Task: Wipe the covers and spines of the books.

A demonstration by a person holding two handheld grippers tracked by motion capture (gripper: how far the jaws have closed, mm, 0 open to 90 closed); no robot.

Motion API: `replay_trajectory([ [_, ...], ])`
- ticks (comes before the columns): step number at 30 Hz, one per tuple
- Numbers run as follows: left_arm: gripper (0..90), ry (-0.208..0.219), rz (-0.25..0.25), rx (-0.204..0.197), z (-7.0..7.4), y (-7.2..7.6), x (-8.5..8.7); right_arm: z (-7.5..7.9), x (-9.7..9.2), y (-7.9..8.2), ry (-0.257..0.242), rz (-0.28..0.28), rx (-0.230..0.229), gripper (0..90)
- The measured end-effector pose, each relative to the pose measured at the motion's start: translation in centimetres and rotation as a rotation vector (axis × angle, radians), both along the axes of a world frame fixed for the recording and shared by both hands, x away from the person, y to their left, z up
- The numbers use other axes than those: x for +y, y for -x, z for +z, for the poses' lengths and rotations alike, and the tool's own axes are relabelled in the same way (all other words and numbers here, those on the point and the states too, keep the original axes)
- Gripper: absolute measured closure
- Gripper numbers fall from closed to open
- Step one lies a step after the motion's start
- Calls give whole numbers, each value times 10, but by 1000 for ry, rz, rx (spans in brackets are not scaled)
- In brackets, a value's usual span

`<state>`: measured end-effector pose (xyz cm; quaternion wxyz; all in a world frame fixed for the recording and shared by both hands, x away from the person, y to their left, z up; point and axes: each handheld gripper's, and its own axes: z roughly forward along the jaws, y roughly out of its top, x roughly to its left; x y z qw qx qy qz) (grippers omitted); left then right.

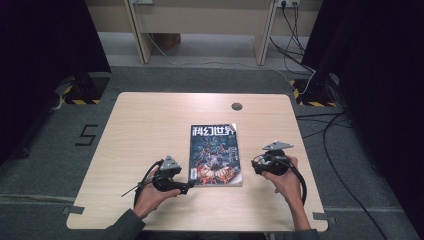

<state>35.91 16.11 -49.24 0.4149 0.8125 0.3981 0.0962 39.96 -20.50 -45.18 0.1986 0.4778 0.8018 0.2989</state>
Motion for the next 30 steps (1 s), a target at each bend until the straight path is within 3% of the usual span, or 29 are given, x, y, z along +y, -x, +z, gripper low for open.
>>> replay_trajectory([
  [8, 214, -17, -23, -1, -3, 25, 15, 1, -27, 2, 49, -68, 5, 500],
  [16, 203, -41, -28, -4, -8, 45, 31, -14, -46, 2, 65, -112, 75, 520],
  [23, 196, -61, -35, -12, -9, 45, 30, -27, -44, 0, 94, -95, 146, 541],
  [30, 193, -67, -28, -12, -11, 40, 30, -34, -34, -9, 86, -102, 124, 543],
])
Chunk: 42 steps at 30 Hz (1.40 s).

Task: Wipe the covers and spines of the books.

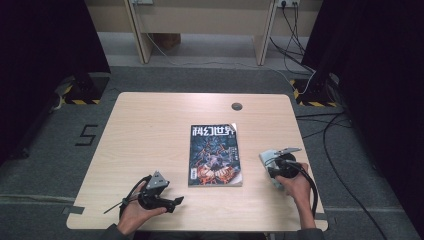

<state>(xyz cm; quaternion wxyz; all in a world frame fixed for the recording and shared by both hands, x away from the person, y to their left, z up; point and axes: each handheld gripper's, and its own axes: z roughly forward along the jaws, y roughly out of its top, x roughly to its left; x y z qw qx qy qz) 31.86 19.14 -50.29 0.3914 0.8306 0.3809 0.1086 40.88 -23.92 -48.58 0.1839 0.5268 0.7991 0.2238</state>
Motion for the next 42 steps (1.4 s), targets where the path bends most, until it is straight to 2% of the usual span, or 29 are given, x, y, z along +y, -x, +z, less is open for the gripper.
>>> replay_trajectory([
  [3, 191, -4, 1, 11, -2, -2, 1, -1, 11, -12, 14, 32, -17, 544],
  [7, 191, -5, 5, 15, -2, -4, 2, -2, 18, -25, -12, 56, -21, 544],
  [10, 191, -5, 6, 15, -3, -4, 2, -4, 21, -32, -39, 59, -23, 542],
  [11, 191, -7, 7, 16, -3, -5, 2, -5, 23, -38, -73, 64, -16, 537],
  [12, 191, -5, 8, 16, -3, -5, 2, -5, 25, -41, -84, 58, -12, 532],
  [16, 191, -4, 11, 18, -3, -4, 3, -5, 28, -48, -78, 65, -10, 519],
  [17, 192, -3, 11, 19, -3, -5, 3, -6, 28, -52, -86, 47, -10, 511],
  [19, 192, -4, 11, 20, -3, -5, 3, -6, 29, -56, -91, 48, -18, 509],
  [24, 191, -7, 14, 19, -3, -5, 3, -7, 31, -57, -80, 62, -33, 500],
  [25, 192, -8, 8, 17, -3, -5, 2, -7, 31, -58, -74, 49, -36, 468],
  [28, 192, -12, 2, 16, -3, -4, 2, -7, 32, -58, -77, 45, -38, 468],
  [33, 192, -14, 5, 8, -2, -4, 3, -6, 32, -56, -89, 36, -32, 373],
  [35, 192, -11, 6, 7, -2, -4, 4, 1, 31, -51, -110, 22, -45, 327],
  [39, 192, -13, 5, 11, -2, -4, 3, 6, 31, -41, -117, 10, -75, 308],
  [42, 191, -14, 5, 12, -2, -4, 3, 8, 31, -36, -122, 13, -82, 298],
])
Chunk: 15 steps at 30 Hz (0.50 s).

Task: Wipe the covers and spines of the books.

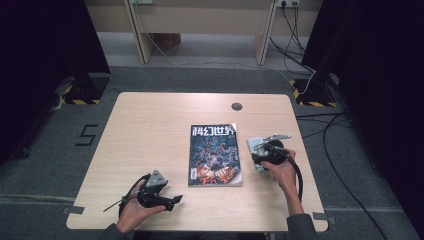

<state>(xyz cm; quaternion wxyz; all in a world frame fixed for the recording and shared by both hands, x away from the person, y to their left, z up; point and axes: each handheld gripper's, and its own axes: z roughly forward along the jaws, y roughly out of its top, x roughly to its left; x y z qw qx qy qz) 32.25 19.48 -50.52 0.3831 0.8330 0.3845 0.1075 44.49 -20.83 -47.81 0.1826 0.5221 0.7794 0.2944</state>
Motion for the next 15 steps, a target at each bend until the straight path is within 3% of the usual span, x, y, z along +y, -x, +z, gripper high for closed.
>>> replay_trajectory([
  [15, 184, 0, 6, -2, 1, -1, 1, 10, 9, 34, -66, 12, -29, 207],
])
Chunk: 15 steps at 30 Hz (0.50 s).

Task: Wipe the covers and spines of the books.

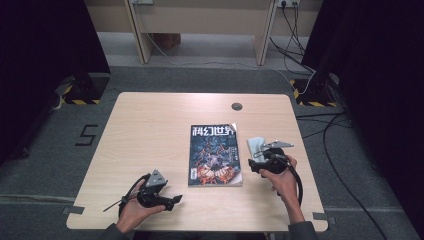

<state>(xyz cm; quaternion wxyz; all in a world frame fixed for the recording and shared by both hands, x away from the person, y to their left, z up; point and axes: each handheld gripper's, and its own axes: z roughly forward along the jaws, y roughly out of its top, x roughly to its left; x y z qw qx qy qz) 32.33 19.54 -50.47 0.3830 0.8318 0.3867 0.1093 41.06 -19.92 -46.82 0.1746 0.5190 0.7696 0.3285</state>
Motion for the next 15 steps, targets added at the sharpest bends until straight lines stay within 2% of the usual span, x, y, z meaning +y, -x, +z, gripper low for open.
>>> replay_trajectory([
  [8, 180, 2, 2, -1, 0, -1, 0, 2, 3, 17, -27, 21, -16, 191],
  [12, 180, -1, -2, -4, 0, 0, 0, -2, 1, 23, -10, 31, -14, 188],
  [15, 180, -1, -4, -5, 0, 1, 0, -3, 0, 26, -16, 21, -6, 188],
])
